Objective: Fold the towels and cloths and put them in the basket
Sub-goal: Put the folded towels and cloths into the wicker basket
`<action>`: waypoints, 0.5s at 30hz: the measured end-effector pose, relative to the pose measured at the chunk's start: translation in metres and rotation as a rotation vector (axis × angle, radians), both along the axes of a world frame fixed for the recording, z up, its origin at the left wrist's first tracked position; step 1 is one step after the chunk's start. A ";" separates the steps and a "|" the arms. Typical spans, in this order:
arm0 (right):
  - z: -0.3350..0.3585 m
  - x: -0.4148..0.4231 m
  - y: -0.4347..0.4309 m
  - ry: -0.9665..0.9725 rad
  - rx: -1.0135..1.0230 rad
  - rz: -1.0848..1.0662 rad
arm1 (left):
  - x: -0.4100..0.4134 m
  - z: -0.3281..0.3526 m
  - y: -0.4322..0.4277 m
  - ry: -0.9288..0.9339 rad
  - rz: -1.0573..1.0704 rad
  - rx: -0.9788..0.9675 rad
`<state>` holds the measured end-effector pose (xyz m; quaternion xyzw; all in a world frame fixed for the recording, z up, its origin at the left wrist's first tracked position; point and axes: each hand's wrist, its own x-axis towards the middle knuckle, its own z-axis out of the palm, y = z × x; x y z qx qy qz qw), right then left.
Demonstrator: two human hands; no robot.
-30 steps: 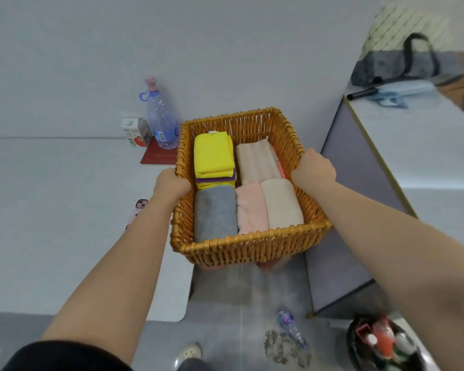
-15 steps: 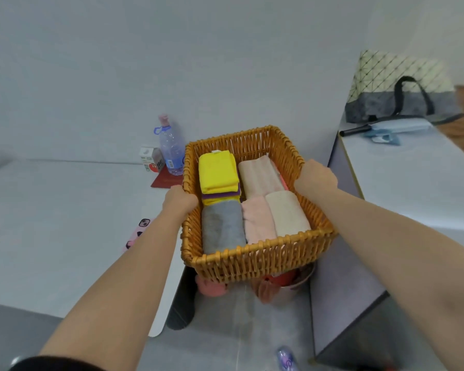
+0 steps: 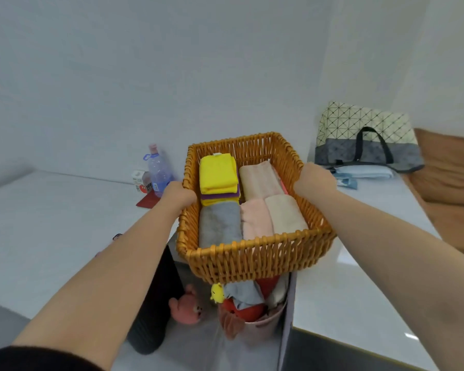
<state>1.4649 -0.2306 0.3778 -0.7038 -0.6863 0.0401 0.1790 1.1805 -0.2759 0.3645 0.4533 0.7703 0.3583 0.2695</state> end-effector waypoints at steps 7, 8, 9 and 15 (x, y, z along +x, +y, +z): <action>-0.003 0.085 -0.012 -0.002 -0.072 -0.045 | 0.085 -0.006 -0.006 -0.006 -0.036 -0.094; -0.006 0.093 -0.013 -0.003 -0.093 -0.054 | 0.092 -0.008 -0.007 -0.007 -0.039 -0.100; -0.008 0.101 -0.016 -0.006 -0.110 -0.061 | 0.101 -0.010 -0.009 -0.001 -0.043 -0.109; -0.021 0.149 -0.024 -0.040 -0.147 -0.109 | 0.148 -0.001 -0.010 -0.069 -0.129 -0.120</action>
